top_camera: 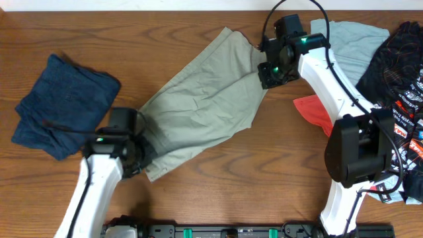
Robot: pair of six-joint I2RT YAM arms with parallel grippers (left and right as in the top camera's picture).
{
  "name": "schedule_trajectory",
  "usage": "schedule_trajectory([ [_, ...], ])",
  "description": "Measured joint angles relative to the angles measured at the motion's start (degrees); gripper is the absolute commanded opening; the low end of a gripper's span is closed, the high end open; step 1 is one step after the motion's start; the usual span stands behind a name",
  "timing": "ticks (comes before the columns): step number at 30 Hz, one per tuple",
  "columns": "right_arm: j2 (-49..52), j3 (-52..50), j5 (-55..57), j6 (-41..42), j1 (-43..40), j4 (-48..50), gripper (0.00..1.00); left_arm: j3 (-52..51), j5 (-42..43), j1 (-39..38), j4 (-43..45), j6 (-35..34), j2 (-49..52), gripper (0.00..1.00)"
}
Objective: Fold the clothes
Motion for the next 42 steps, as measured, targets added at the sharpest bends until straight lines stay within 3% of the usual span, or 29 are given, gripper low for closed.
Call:
schedule_trajectory([
  [7, -0.2, -3.5, -8.3, -0.8, 7.9, 1.4, 0.01, 4.3, 1.0, 0.0, -7.0, 1.4, -8.5, 0.06],
  [15, -0.2, -14.6, -12.3, 0.4, 20.2, 13.3, 0.01, 9.7, 3.5, 0.0, -11.4, 3.2, -11.0, 0.06],
  [22, -0.2, -23.5, -13.0, 4.0, 29.4, 23.5, 0.01, 17.8, 4.8, 0.0, -11.7, 4.4, -11.1, 0.06],
  [31, -0.2, -24.2, -12.8, 6.6, 38.0, 30.8, 0.08, 19.4, 7.7, 0.0, -10.0, 5.2, -10.7, 0.06],
  [36, -0.6, -23.2, -8.0, 8.6, 37.1, 26.6, 0.11, 19.4, 7.8, 0.0, -10.0, 5.3, -9.4, 0.06],
  [42, -6.3, -20.8, -1.4, 9.2, 26.7, 22.5, 0.14, 19.4, 7.8, 0.0, -10.0, 6.1, -8.4, 0.06],
])
